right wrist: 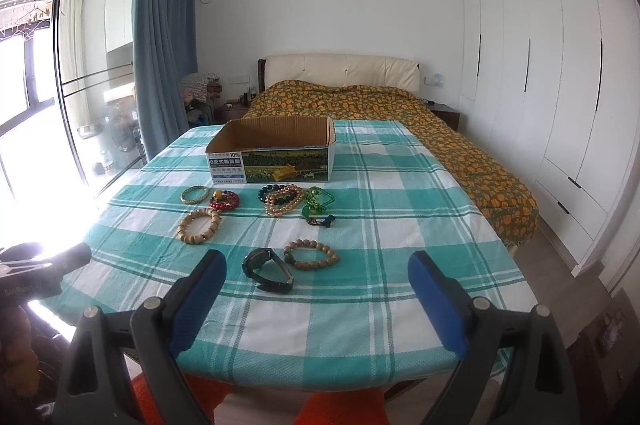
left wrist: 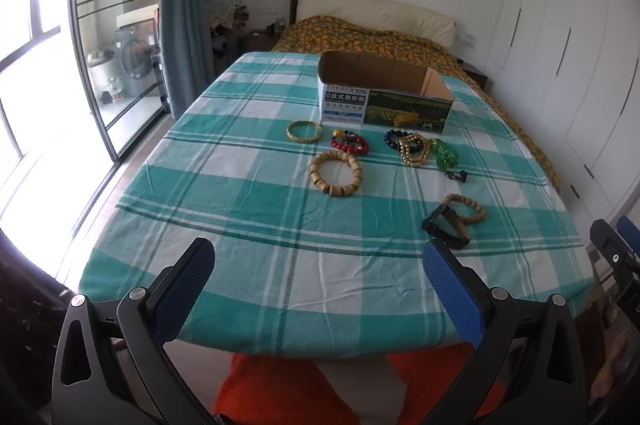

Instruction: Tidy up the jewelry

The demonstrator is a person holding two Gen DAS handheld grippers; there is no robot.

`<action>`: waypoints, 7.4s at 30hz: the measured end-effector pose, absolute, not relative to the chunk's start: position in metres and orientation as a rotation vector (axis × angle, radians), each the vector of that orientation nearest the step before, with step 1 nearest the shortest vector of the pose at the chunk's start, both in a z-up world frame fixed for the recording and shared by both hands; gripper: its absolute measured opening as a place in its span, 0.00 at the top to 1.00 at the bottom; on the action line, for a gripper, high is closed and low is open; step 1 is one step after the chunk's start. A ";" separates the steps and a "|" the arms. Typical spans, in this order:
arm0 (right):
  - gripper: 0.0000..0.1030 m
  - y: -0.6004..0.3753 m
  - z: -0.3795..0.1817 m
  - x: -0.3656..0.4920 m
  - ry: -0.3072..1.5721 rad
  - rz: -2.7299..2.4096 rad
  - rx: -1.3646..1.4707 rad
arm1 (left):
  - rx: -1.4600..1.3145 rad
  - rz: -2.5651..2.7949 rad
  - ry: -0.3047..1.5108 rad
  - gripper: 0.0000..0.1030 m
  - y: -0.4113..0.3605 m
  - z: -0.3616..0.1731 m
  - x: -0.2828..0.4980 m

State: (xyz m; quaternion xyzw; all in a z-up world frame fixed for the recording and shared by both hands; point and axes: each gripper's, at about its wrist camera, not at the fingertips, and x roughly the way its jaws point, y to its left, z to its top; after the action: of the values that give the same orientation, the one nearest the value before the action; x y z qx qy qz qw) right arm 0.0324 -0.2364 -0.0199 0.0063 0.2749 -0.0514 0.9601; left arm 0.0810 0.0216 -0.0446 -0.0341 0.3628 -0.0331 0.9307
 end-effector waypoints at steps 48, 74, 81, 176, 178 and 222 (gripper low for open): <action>0.09 -0.297 -0.160 0.223 0.880 0.029 0.025 | -0.018 0.000 1.019 0.00 0.015 -0.178 0.310; 0.09 -0.285 -0.176 0.243 0.936 0.013 -0.062 | -0.005 0.002 0.962 0.00 0.015 -0.188 0.307; 0.71 -0.274 -0.170 0.234 0.895 0.075 -0.084 | 0.001 -0.015 1.009 0.04 0.011 -0.184 0.306; 0.52 -0.283 -0.094 0.217 0.764 0.126 -0.041 | 0.007 -0.179 0.784 0.05 -0.007 -0.115 0.235; 0.52 -0.285 -0.103 0.202 0.772 0.099 -0.039 | -0.021 -0.185 0.782 0.04 -0.004 -0.123 0.221; 0.47 -0.284 -0.178 0.144 0.765 -0.032 0.000 | 0.088 -0.184 0.866 0.00 -0.031 -0.186 0.186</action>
State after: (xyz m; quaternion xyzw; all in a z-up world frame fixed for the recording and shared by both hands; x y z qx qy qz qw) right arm 0.1438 -0.2841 -0.1782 -0.0002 0.3732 -0.0155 0.9276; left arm 0.1862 -0.0312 -0.1860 0.0426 0.4189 -0.0888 0.9027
